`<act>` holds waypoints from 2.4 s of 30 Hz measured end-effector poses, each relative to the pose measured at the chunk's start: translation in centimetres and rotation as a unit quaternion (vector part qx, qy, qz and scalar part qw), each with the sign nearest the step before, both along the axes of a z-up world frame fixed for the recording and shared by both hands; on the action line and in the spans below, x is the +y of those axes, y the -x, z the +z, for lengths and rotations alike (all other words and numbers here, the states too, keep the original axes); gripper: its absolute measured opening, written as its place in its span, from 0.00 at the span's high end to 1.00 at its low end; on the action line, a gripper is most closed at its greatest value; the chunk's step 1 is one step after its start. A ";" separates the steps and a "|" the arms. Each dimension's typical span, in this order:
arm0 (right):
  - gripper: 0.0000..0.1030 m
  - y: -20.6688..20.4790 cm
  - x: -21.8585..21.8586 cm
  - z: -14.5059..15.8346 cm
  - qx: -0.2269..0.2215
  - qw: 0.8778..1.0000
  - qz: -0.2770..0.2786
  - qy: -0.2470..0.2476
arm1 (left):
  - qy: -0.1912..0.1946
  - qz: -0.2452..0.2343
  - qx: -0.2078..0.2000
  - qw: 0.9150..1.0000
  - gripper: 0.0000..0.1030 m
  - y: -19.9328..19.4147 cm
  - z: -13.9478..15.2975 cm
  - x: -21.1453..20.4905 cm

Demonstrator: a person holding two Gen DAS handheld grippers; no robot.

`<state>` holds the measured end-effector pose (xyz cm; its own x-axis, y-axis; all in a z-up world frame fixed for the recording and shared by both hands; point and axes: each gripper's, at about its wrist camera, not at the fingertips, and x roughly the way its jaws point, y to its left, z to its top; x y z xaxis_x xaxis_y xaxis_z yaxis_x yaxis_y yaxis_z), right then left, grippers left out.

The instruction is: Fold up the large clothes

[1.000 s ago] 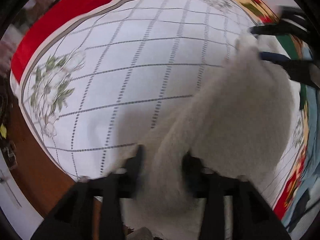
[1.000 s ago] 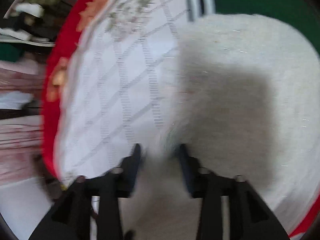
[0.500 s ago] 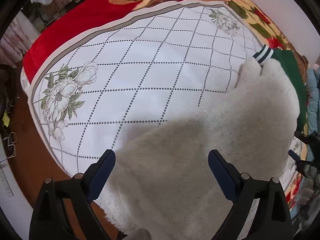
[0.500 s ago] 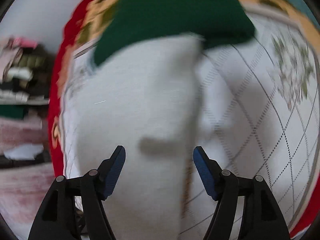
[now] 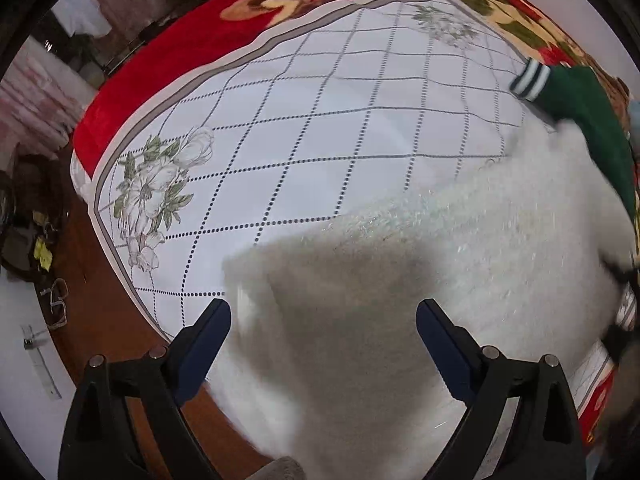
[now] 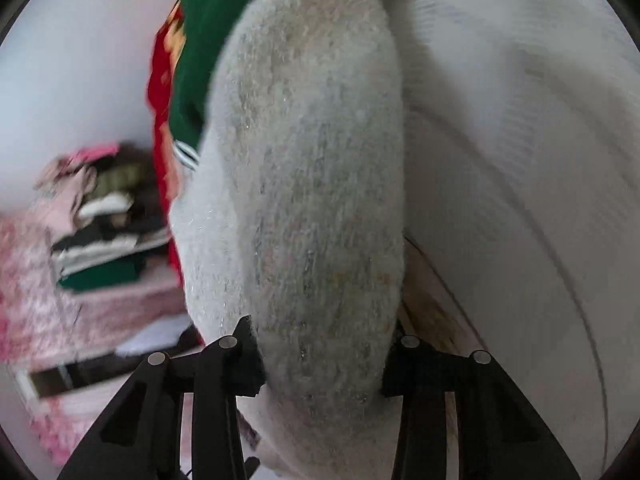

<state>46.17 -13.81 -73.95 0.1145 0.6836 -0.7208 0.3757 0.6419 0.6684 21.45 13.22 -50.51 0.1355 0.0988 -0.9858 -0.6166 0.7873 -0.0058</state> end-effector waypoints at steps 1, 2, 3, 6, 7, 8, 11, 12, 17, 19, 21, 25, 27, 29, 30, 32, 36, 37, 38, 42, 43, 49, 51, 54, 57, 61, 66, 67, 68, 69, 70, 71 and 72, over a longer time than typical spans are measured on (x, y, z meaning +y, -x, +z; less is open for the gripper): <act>0.60 2.1 -1.3 0.5 0.018 1.000 -0.011 0.018 | -0.002 -0.008 0.000 1.000 0.08 -0.2 0.2 -0.4; 0.57 4.0 -2.4 0.9 0.034 0.999 -0.006 0.041 | -0.002 -0.018 -0.002 1.000 0.08 -0.4 0.4 -0.8; 0.50 5.8 -3.5 1.2 0.053 0.996 0.012 0.064 | -0.003 -0.030 -0.005 1.000 0.08 -0.6 0.6 -1.4; 0.35 8.6 -6.2 1.8 0.101 0.987 0.049 0.117 | -0.003 -0.068 -0.007 0.998 0.08 -1.8 0.9 -3.5; 0.35 9.3 -7.4 2.6 0.107 0.985 0.053 0.124 | 0.002 -0.081 -0.012 0.997 0.08 -2.4 1.0 -4.3; 0.35 9.6 -7.9 3.5 0.103 0.984 0.057 0.132 | 0.009 -0.095 -0.021 0.995 0.08 -3.4 1.2 -5.1; 0.34 8.0 -9.0 7.1 0.055 0.983 0.080 0.153 | 0.025 -0.155 -0.043 0.987 0.08 -6.6 1.9 -7.9; 0.31 7.2 -9.2 8.3 0.037 0.982 0.083 0.163 | 0.032 -0.183 -0.053 0.981 0.08 -8.1 2.2 -9.1; 0.29 2.6 -10.4 10.4 -0.001 0.986 0.046 0.163 | 0.055 -0.309 -0.083 0.946 0.08 -15.6 2.5 -16.0; 0.29 2.1 -11.7 10.5 -0.005 0.986 0.015 0.166 | 0.071 -0.368 -0.070 0.924 0.08 -18.7 0.8 -19.5; 0.29 2.3 -13.0 9.9 -0.005 0.985 -0.012 0.171 | 0.063 -0.405 -0.023 0.912 0.10 -20.7 -2.1 -22.2; 0.29 3.1 -15.1 7.7 0.016 0.985 -0.065 0.158 | 0.078 -0.427 -0.008 0.901 0.86 -21.7 -4.9 -24.2; 0.29 4.1 -16.9 5.9 0.028 0.985 -0.081 0.149 | 0.070 -0.421 -0.039 0.903 0.91 -21.0 -3.1 -24.1; 0.29 5.2 -17.9 4.6 0.038 0.985 -0.087 0.146 | 0.071 -0.403 -0.082 0.909 0.92 -19.8 -0.1 -23.2; 0.29 5.7 -18.1 3.8 0.045 0.984 -0.087 0.149 | 0.079 -0.388 -0.102 0.913 0.92 -19.2 1.5 -22.4; 0.29 6.9 -17.9 2.1 0.058 0.985 -0.080 0.144 | 0.089 -0.354 -0.118 0.923 0.92 -18.9 3.3 -20.8; 0.29 8.6 -16.3 -0.8 0.086 0.984 -0.054 0.144 | 0.073 -0.284 -0.098 0.951 0.92 -20.2 1.9 -16.5; 0.29 8.9 -16.0 -1.3 0.092 0.984 -0.052 0.142 | 0.065 -0.272 -0.083 0.957 0.92 -20.8 0.3 -15.6; 0.29 9.3 -15.7 -1.9 0.099 0.984 -0.049 0.141 | 0.058 -0.254 -0.065 0.963 0.92 -21.1 -1.6 -14.7; 0.29 9.3 -14.4 -2.1 0.103 0.983 -0.031 0.149 | 0.073 -0.249 -0.015 0.966 0.86 -21.6 -6.2 -13.0; 0.29 9.1 -14.3 -2.0 0.100 0.983 -0.027 0.148 | 0.075 -0.243 -0.011 0.967 0.85 -21.7 -5.6 -12.9; 0.29 6.8 -13.0 1.7 0.067 0.989 -0.017 0.129 | 0.108 -0.189 -0.105 0.970 0.39 -19.1 2.2 -9.9; 0.29 5.8 -11.8 3.6 0.045 0.991 -0.003 0.124 | 0.091 -0.160 -0.132 0.974 0.13 -17.2 4.3 -8.0; 0.29 3.6 -7.9 7.0 0.004 0.993 0.043 0.113 | 0.059 -0.092 -0.142 0.984 0.13 -13.9 5.9 -5.1; 0.29 0.5 -1.8 9.0 -0.031 0.989 0.117 0.086 | 0.026 -0.006 -0.127 0.992 0.12 -8.1 5.4 -1.4; 0.41 -2.2 8.2 8.1 -0.043 0.964 0.247 0.093 | 0.002 0.105 -0.084 0.991 0.12 0.0 3.7 2.5; 0.57 -2.0 17.8 0.2 -0.020 0.892 0.398 0.216 | 0.011 0.193 -0.033 0.981 0.12 7.9 0.7 3.8; 0.56 -2.0 18.5 -0.7 -0.019 0.888 0.398 0.227 | 0.018 0.202 -0.032 0.979 0.12 9.0 0.4 3.9; 0.56 -2.0 18.9 -0.4 -0.017 0.886 0.398 0.235 | 0.024 0.208 -0.037 0.977 0.12 9.7 0.2 3.8; 0.56 -2.0 19.2 -0.1 -0.015 0.882 0.403 0.243 | 0.033 0.214 -0.048 0.975 0.13 10.0 0.2 3.5; 0.56 -1.9 19.6 0.4 -0.017 0.879 0.409 0.246 | 0.041 0.216 -0.055 0.974 0.13 9.9 0.1 3.3; 0.56 -1.8 19.6 0.7 -0.018 0.880 0.408 0.242 | 0.057 0.214 -0.061 0.973 0.13 9.4 -0.5 3.2; 0.56 -1.6 19.1 0.9 -0.018 0.885 0.404 0.232 | 0.072 0.209 -0.062 0.973 0.13 8.5 -1.2 3.1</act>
